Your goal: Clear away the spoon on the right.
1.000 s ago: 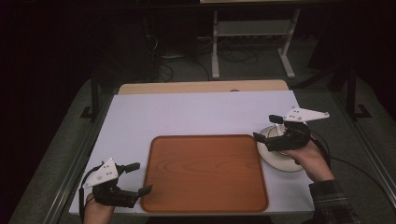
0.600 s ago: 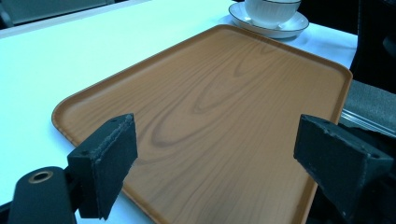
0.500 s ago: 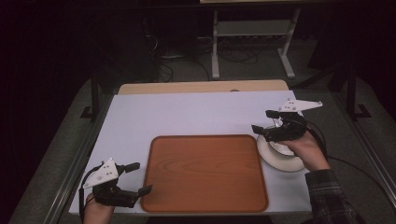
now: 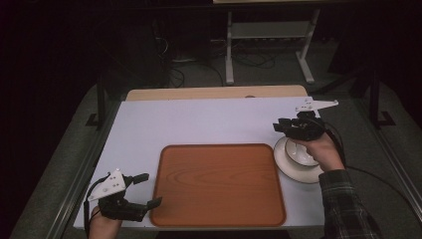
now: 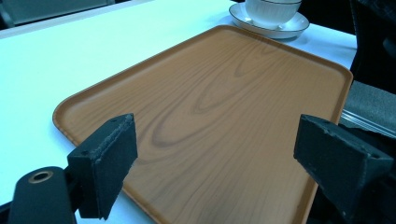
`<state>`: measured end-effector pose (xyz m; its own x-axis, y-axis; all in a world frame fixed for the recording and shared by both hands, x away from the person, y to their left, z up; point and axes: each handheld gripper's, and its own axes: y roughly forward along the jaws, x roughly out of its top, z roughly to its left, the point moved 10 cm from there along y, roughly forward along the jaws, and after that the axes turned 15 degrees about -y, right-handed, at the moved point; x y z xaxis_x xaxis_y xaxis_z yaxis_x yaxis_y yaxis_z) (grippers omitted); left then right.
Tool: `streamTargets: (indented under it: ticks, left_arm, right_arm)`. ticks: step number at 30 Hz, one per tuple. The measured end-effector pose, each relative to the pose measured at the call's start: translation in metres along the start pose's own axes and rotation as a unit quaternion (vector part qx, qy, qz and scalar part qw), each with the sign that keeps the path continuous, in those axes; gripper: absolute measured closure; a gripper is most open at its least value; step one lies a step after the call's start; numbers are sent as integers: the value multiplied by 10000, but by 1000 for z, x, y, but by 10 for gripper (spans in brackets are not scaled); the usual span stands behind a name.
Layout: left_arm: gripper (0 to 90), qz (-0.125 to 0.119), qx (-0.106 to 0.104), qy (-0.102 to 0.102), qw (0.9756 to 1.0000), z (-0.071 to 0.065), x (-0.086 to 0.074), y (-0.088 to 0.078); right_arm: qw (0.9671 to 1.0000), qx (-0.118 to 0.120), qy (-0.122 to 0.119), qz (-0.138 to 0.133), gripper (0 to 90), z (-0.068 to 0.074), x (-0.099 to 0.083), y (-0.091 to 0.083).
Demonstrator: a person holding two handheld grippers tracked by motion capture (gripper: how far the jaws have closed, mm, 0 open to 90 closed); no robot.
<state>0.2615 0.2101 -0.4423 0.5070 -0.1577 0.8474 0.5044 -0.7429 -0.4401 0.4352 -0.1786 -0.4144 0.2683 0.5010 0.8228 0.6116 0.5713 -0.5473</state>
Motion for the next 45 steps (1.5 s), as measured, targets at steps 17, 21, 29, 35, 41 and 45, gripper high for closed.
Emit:
streamTargets:
  ticks: [17, 21, 29, 35, 41, 45]
  left_arm:
    - [130, 16, -8, -5, 10000, 0, -1, 0]
    - [131, 11, -3, -5, 10000, 0, -1, 0]
    - [130, 13, 7, -13, 10000, 0, -1, 0]
    - [130, 16, 11, -14, 10000, 0, -1, 0]
    - [131, 12, 11, -17, 10000, 0, -1, 0]
    - [130, 11, 12, -12, 10000, 0, -1, 0]
  right_arm:
    - [9987, -368, 260, 250, 893, -24, -22, 5]
    - [9981, -409, 323, 324, 893, -28, -29, 8]
    - [9971, -475, 407, 423, 893, -33, -40, 11]
    - [9964, -520, 439, 507, 893, -35, -44, 11]
    - [9959, -580, 433, 542, 894, -37, -47, 9]
    - [9954, -622, 454, 571, 894, -39, -49, 8]
